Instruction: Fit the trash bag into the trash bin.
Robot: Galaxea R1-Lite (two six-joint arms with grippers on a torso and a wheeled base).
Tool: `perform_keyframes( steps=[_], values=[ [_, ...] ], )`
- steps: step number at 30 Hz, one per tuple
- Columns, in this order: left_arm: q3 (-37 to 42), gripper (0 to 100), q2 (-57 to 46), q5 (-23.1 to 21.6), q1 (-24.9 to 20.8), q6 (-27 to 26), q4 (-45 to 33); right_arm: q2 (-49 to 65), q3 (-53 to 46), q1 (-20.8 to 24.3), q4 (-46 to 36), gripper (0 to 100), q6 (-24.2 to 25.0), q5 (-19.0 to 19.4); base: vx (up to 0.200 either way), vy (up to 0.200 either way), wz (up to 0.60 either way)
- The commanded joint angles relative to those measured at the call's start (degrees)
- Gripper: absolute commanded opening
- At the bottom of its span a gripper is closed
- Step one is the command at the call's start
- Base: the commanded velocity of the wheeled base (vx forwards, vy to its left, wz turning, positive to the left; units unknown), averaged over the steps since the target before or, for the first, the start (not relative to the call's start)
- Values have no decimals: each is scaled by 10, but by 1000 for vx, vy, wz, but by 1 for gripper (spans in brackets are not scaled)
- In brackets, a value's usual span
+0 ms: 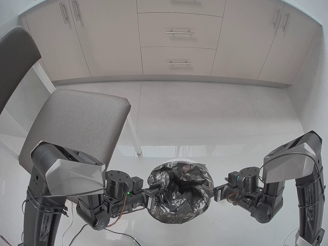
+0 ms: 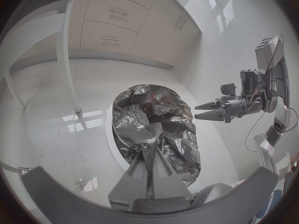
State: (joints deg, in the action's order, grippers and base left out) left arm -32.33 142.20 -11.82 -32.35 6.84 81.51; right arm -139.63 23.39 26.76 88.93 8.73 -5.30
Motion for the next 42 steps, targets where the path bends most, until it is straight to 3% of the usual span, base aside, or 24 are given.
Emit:
perform_keyframes(
  steps=[1,6,10,19,38,42],
  values=[
    [-27,0,11,18,15,2,0,-3,64,-2,11,100,-37,0,0,0,0],
    [-24,0,7,15,21,4,1,0,142,-2,-78,100,-50,1,0,0,0],
    [-9,0,4,10,16,5,30,15,227,8,-199,100,-56,5,0,0,0],
    [-16,0,5,10,12,1,35,2,329,15,-312,100,-71,5,0,0,0],
    [-13,0,1,16,3,0,36,1,329,16,-311,100,-70,0,0,0,0],
    [-14,0,3,17,3,-3,66,1,326,16,-310,100,-69,-1,0,0,0]
  ],
)
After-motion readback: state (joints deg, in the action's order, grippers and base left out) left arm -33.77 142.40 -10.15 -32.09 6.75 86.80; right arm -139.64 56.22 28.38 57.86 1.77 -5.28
